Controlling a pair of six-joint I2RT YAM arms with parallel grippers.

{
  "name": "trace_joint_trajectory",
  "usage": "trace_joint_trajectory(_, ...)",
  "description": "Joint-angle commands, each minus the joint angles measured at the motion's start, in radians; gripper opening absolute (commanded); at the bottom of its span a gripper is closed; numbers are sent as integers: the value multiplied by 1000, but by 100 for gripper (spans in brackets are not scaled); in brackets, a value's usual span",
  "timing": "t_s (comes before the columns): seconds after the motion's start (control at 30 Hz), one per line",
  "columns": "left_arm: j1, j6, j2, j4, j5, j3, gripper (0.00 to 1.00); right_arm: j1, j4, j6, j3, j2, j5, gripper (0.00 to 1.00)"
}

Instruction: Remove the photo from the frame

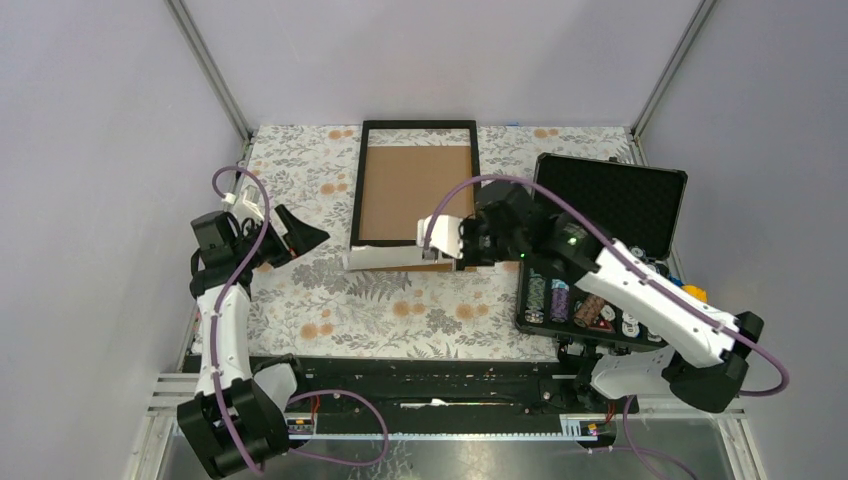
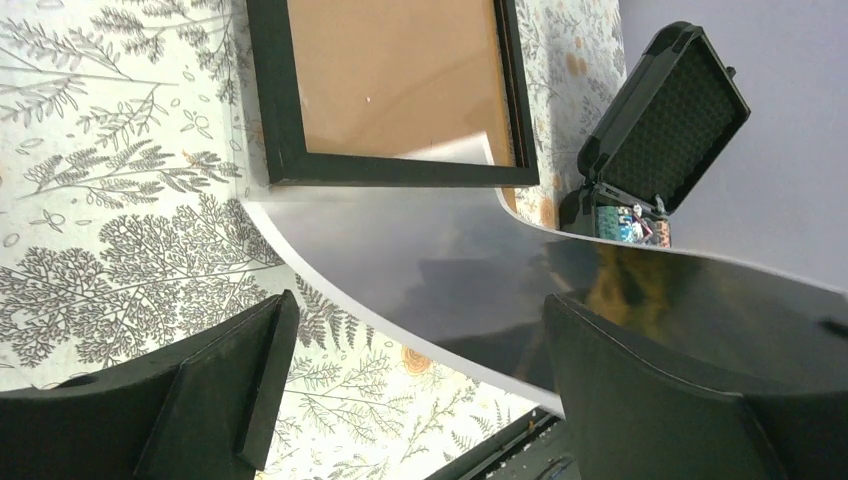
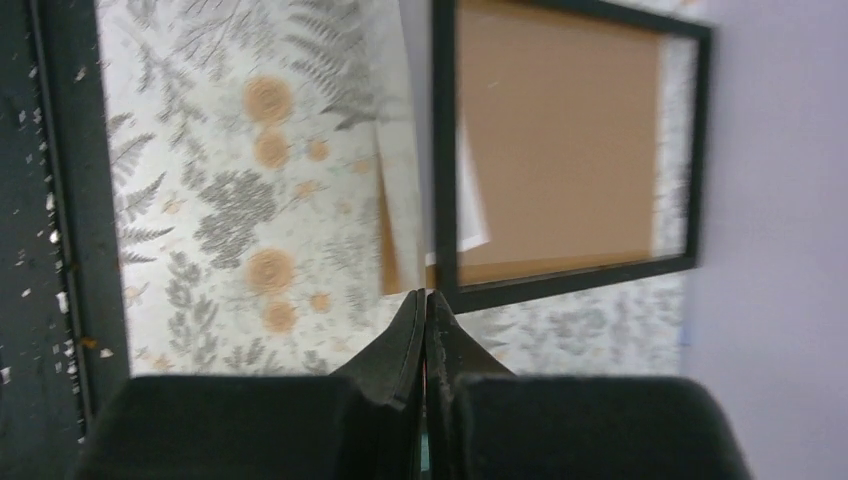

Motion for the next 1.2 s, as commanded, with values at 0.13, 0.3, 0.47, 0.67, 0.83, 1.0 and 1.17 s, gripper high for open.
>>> trace_joint_trajectory(0.13,8,-29,-83,59,-56,-19,99,8,-84,-118,317,-41,207,0)
trace_joint_trajectory(0.3,8,-30,-67,78,-48,-27,99,7,-2,-221,385,-12,332,0)
trace_joint_trajectory(0.47,9,-41,-47,90,-62,-31,99,4,184,-360,379,54,503,0)
trace_joint_trajectory(0.67,8,-40,-32,104,-71,-38,99,-105,323,-418,443,195,483,0)
trace_joint_trajectory(0.83,9,-41,-41,108,-53,-42,99,-224,364,-403,624,366,410,0)
trace_joint_trajectory(1.0,8,-42,-28,121,-56,-46,99,-291,427,-417,834,540,368,0)
trace_joint_trajectory(1.17,8,-39,-22,119,-63,-47,99,-323,513,-437,932,661,328,0)
